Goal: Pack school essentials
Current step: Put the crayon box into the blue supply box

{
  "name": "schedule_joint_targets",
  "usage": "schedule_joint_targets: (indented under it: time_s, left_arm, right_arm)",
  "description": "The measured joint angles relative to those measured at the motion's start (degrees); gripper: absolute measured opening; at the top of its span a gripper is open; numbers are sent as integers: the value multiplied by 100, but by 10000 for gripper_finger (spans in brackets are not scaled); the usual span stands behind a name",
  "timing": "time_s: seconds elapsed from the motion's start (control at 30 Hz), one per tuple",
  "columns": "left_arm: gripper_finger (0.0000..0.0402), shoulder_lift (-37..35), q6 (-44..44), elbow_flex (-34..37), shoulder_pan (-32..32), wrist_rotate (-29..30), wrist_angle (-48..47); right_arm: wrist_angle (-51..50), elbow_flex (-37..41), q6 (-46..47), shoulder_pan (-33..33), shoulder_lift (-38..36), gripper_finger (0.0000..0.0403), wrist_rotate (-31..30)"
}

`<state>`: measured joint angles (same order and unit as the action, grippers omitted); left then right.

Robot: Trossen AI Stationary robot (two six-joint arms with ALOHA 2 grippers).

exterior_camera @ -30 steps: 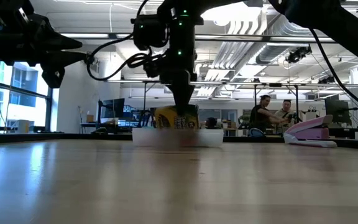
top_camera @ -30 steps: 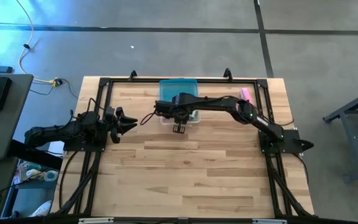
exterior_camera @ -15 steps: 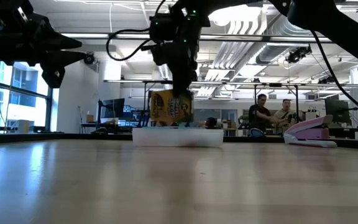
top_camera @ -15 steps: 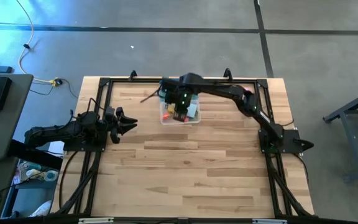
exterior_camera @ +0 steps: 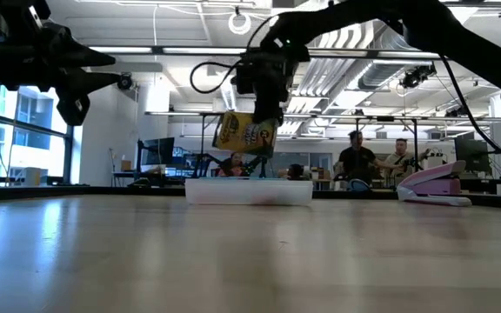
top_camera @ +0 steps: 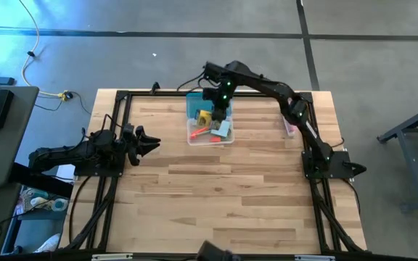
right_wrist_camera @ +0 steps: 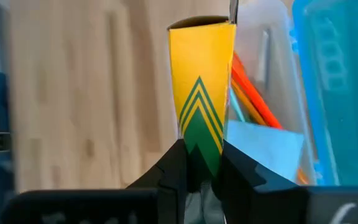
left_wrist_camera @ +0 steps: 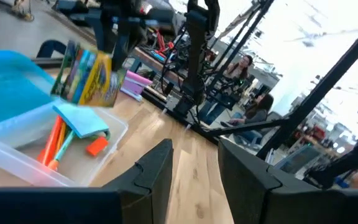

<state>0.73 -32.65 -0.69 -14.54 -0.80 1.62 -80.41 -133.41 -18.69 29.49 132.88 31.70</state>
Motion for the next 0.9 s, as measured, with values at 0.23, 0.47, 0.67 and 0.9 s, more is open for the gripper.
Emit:
schedule_joint_targets:
  time_s: [0.23,0.47,0.67,0.9]
  left_arm:
    - [117,0,-472,0,2,0,-1]
    - [117,0,-486,0,2,0,-1]
    - [117,0,-515,0,1,0,-1]
    - [117,0,-620,0,0,0,-1]
  right_arm:
    - [183,662,-373,225,0,57,718]
    - [205,1282,-720,236,0,57,998]
    - [343,1600,-731,236,0,57,806]
    - [411,1674,-729,195,0,90,656]
